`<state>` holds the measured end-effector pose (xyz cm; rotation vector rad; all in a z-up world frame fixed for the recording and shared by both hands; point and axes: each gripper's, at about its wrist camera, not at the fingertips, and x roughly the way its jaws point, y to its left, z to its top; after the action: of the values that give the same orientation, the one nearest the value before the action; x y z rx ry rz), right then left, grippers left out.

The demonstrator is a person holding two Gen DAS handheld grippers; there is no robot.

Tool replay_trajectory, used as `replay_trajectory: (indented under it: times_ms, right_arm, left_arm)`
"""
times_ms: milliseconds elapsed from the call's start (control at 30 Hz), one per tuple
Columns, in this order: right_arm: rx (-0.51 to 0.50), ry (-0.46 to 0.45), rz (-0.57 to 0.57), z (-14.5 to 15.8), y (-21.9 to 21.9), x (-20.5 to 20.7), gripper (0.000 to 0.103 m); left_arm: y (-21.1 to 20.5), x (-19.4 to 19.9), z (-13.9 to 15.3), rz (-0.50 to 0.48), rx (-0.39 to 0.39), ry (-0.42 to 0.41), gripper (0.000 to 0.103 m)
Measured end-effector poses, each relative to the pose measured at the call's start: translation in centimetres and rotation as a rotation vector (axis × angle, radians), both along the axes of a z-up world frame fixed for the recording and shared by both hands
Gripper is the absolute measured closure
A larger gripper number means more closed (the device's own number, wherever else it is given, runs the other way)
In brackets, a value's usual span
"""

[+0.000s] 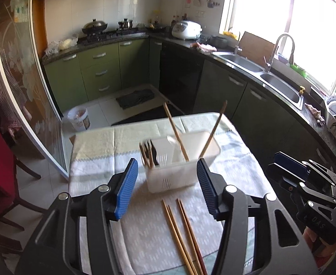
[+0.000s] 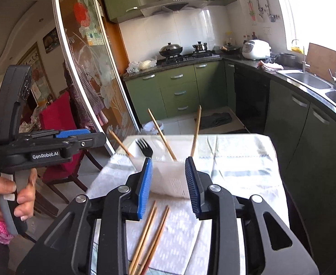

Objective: Organize utensils
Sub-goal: 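Move both grippers back down to the remaining chopsticks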

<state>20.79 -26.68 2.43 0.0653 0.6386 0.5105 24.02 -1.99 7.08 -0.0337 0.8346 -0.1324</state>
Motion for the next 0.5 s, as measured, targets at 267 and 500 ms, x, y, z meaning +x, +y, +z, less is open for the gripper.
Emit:
replay_trajectory:
  times_ms: [267, 500]
  right_arm:
    - [0.047, 0.222, -0.050, -10.9, -4.2, -3.2, 0.069]
    - [0.116, 0.283, -0.093, -13.8, -7.9, -4.0, 0.069]
  left_arm:
    - [-0.7, 0.2, -13.6, 0.000, -0.014, 0.351, 0.057]
    - [-1.0, 2.3, -19.0, 0.063, 0.008, 0.449, 0.072]
